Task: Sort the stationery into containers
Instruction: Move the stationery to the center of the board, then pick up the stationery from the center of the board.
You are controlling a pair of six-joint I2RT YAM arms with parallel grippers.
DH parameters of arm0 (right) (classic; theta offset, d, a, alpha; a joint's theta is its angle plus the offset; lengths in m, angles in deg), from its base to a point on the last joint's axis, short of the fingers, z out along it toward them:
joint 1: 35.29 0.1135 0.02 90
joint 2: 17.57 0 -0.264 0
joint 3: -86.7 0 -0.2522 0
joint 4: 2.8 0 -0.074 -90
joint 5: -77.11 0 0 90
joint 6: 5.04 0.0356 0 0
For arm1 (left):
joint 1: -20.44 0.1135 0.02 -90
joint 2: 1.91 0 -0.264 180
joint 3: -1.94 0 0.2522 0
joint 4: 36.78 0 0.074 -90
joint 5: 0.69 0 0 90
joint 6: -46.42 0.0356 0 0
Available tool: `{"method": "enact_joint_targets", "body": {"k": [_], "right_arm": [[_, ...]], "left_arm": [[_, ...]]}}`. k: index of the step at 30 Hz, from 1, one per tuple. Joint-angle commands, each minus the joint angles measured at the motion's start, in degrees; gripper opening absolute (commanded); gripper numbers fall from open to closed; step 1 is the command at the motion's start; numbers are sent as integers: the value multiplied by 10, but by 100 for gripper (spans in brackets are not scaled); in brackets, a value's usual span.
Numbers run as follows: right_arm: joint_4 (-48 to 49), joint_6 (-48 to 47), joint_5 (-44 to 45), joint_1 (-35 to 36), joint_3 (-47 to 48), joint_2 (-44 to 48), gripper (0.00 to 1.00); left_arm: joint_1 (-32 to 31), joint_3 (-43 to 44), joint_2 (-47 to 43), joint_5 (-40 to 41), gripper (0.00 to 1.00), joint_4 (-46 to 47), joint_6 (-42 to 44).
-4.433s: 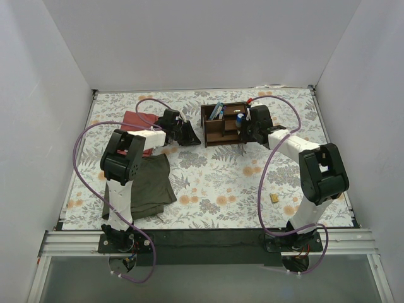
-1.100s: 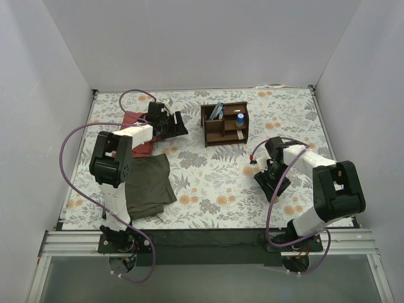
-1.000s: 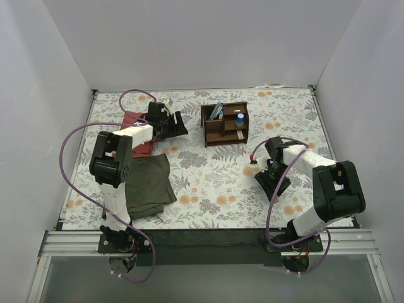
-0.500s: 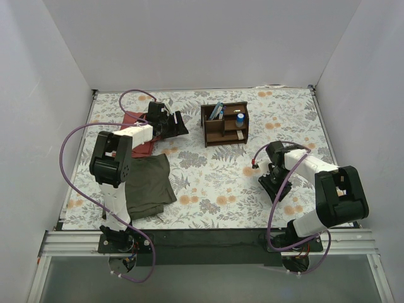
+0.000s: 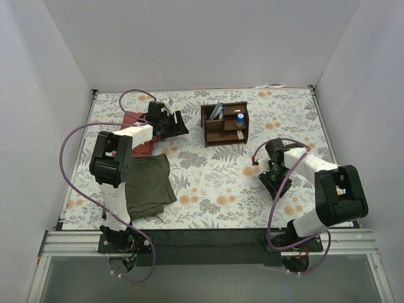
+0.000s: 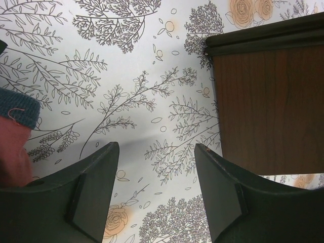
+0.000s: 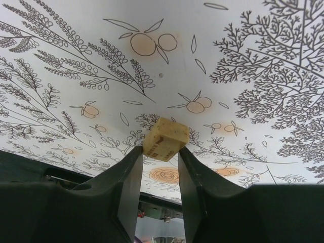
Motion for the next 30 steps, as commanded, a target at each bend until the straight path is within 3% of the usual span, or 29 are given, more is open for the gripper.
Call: {"method": "enact_joint_targets", "body": {"k": [1,11,19,23,30], "right_arm": [[17,1,46,4,24,-5,39],[37,16,99,2,35,-7,43],[35,42,77,2,43,-9,58],[36,42,78,2,47,-16,58],[36,37,65,2,47,-36,50]], "left_arm": [[0,10,-3,-9,61,9,-5],[0,13,-1,-11,61,12,-6],[-1,11,-2,-12,61,12,-6],[-1,13,-1,-11,61,12,-5],[-1,13,-2,-9,61,12,-2]]}}
